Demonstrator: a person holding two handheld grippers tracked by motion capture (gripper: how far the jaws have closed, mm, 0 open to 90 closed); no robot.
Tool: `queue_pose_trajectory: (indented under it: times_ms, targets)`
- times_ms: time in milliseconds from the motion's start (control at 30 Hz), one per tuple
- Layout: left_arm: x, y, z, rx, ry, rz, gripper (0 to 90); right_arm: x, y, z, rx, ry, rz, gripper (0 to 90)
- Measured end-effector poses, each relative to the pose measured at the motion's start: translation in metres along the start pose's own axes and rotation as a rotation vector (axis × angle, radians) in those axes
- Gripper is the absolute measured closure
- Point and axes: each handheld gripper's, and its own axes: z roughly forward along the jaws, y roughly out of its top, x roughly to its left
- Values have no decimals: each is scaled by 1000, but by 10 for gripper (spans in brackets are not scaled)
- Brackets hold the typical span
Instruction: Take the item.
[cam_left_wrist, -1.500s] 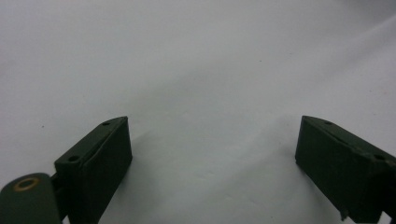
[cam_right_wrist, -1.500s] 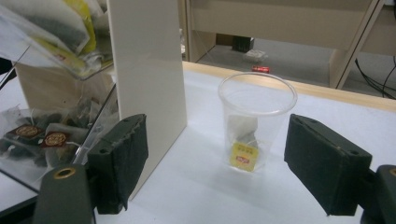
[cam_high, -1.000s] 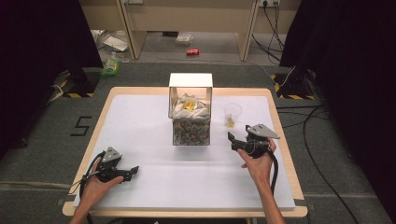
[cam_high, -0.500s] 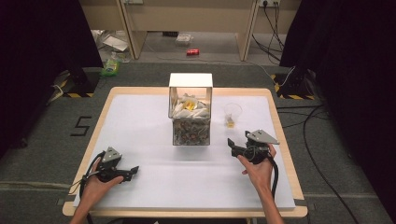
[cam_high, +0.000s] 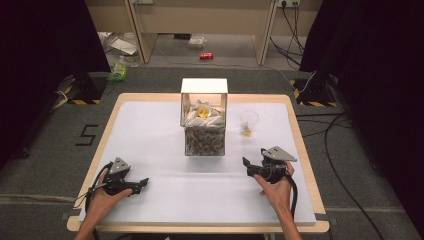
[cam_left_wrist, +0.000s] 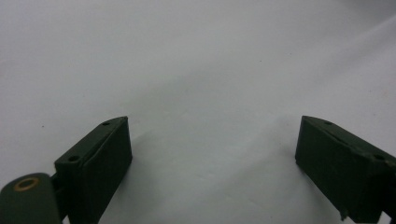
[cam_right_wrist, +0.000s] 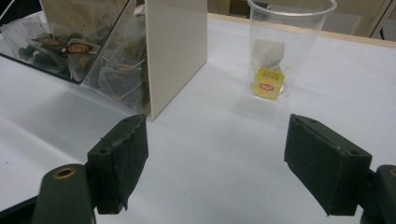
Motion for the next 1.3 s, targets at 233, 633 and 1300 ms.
queue_pose_trajectory:
  times_ms: [233, 633, 1300]
  targets:
    - [0, 0, 0, 0, 0, -1, 101, 2, -7, -3, 19, 3, -12, 226]
    - [0, 0, 0, 0, 0, 1, 101, 4, -18, -8, 61, 4, -33, 220]
    - [0, 0, 0, 0, 0, 0, 101, 1, -38, -12, 175, 15, -40, 214]
